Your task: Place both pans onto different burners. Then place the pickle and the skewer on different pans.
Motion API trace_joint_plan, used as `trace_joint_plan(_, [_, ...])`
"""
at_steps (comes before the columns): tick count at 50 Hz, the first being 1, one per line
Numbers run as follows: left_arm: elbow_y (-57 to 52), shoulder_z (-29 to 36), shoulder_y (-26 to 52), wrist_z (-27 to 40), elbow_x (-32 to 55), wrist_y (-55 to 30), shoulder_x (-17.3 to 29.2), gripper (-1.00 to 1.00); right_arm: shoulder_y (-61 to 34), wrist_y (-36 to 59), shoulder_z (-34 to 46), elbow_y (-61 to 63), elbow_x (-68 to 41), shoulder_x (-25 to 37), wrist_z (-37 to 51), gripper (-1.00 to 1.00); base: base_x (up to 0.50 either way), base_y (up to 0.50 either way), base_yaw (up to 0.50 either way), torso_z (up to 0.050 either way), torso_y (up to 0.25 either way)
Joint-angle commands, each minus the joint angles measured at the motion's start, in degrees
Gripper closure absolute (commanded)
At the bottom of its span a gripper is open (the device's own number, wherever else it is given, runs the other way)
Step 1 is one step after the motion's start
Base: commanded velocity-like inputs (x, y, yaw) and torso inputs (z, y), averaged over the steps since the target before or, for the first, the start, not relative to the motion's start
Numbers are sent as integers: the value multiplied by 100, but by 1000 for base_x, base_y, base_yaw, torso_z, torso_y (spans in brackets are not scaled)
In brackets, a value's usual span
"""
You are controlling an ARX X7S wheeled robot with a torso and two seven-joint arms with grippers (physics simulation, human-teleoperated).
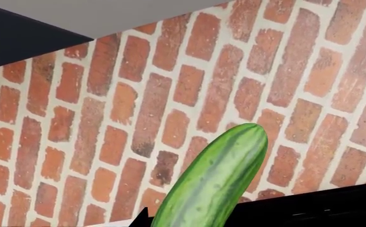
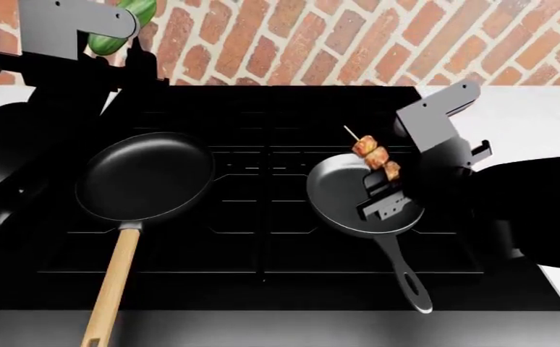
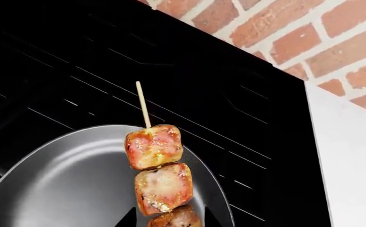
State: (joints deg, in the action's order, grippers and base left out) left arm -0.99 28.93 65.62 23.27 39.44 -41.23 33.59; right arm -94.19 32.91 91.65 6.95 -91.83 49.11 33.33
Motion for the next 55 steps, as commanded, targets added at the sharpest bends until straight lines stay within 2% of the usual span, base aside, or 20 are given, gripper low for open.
trace_joint_plan(1, [25, -20, -15, 47, 42, 48, -9, 100, 113, -21, -16, 19, 108, 14, -28, 100, 0, 0, 0, 0, 0])
trace_joint_plan(43, [-33, -67, -80, 86, 102, 54, 22, 100, 513, -114, 40, -43, 48, 33, -60, 100, 0, 0, 0, 0, 0])
trace_joint_plan(44, [-31, -68, -82, 86, 102, 57, 22, 100, 520, -117, 41, -42, 53, 31, -64, -100, 0, 0, 0, 0, 0])
trace_joint_plan(55, [-62, -93, -112, 107, 126, 57, 41, 100, 549, -120, 34, -36, 62, 23, -32, -100, 1, 0, 1, 0, 0])
